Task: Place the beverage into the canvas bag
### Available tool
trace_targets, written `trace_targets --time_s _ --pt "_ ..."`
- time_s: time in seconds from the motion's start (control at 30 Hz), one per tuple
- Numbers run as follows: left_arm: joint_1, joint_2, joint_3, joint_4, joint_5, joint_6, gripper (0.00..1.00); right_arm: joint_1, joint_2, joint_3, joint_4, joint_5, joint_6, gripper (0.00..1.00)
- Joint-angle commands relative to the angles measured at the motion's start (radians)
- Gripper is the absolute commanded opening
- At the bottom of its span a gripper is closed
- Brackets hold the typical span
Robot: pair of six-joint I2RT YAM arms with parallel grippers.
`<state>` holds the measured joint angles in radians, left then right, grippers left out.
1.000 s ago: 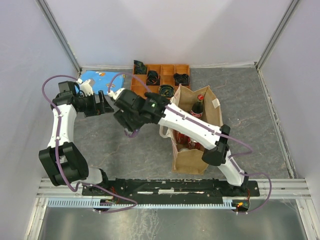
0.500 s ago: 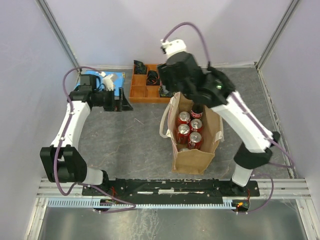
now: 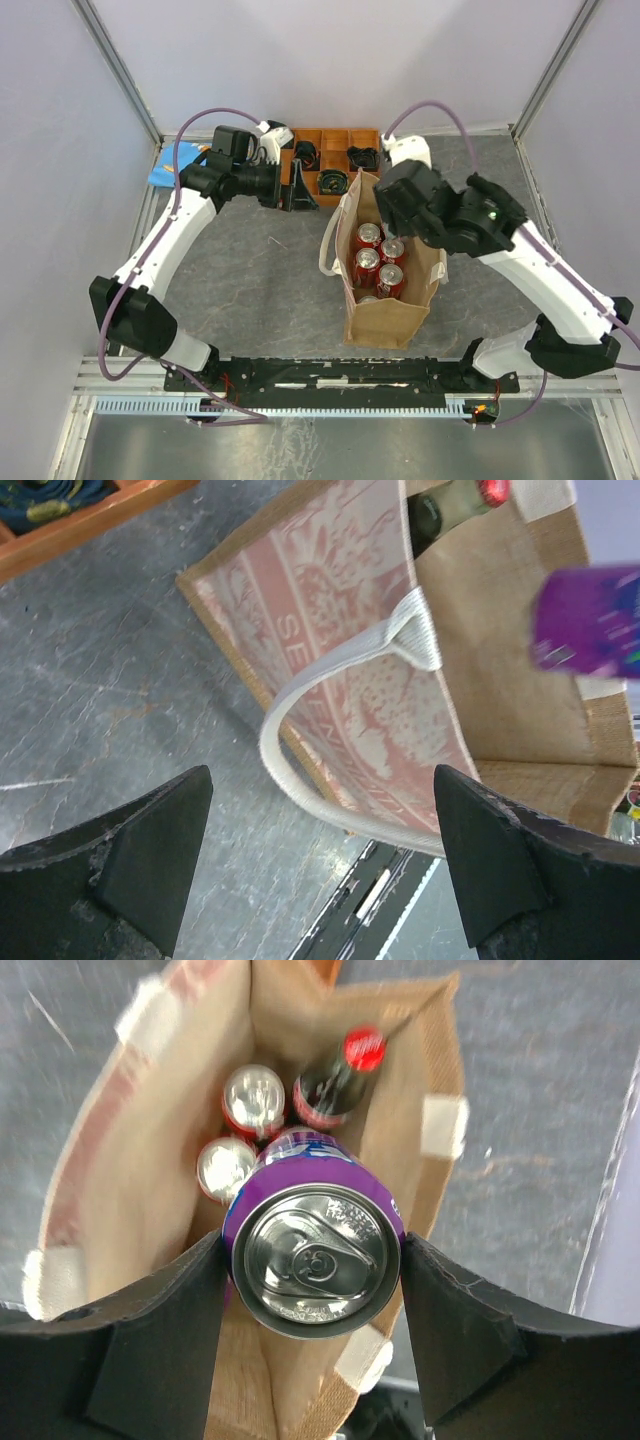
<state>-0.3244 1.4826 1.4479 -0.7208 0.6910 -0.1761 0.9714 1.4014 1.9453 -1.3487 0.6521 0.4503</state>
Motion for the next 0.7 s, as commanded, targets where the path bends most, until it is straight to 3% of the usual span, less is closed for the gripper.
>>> trace_targets --time_s 0.0,0.4,0.67 --pt "-0.037 0.030 0.108 0.055 0.025 -0.085 0.97 0.007 -0.049 -0.093 -0.069 -0.090 0.157 0.00" --pt "-0.083 0.076 0.134 0.074 -0.005 -0.091 0.97 0.125 -0.150 -0.348 -0.156 -0.210 0.402 0.00" --pt "-0.095 0.080 0.136 0.075 -0.007 -0.085 0.97 0.212 -0.152 -0.480 -0.110 -0.234 0.531 0.00"
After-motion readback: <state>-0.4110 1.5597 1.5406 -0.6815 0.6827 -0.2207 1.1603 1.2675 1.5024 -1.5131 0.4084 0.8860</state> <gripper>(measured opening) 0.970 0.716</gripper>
